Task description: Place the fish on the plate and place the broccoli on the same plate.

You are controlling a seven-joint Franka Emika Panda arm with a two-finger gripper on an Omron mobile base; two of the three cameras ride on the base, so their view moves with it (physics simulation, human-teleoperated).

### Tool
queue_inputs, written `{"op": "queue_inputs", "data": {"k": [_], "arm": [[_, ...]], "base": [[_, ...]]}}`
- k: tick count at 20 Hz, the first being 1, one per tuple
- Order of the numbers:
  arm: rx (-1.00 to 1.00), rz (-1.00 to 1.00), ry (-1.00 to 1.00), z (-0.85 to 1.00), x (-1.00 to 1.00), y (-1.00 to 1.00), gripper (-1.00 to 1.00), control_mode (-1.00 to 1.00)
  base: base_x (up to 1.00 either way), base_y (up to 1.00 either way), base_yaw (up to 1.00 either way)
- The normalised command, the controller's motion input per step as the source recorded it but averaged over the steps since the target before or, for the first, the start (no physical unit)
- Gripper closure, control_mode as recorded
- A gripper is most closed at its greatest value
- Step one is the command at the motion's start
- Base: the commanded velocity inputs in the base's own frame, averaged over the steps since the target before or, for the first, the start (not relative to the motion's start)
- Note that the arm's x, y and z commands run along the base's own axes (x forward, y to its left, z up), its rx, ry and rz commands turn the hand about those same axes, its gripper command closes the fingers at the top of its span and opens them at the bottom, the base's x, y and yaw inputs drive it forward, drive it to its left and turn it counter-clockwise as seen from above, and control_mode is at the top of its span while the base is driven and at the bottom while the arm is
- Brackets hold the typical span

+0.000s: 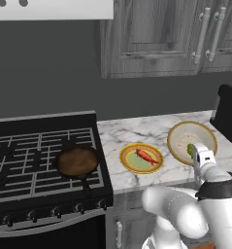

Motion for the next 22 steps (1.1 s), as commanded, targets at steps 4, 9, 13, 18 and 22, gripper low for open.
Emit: {"op": "queue_inputs", "data": {"k": [4,9,13,18,22], "arm": [[0.00,0.41,0.00,0.78,-0.27,-0.11,1.00,-1.00],[0.00,0.40,-0.01,0.82,-0.19,-0.18,1.00,-1.00],[-0.05,0.36,0.00,0.61,-0.14,-0.11,1.00,-1.00],[-0.12,0.31,0.00,0.22,-0.01,-0.34,1.00,-1.00],[-0.16,0.24,0.00,0.02,0.00,-0.49,1.00,-1.00]], "base": [[0.00,0.00,0.00],[0.00,0.00,0.00],[0.00,0.00,0.00],[0.00,0.00,0.00],[0.00,0.00,0.00]]}}
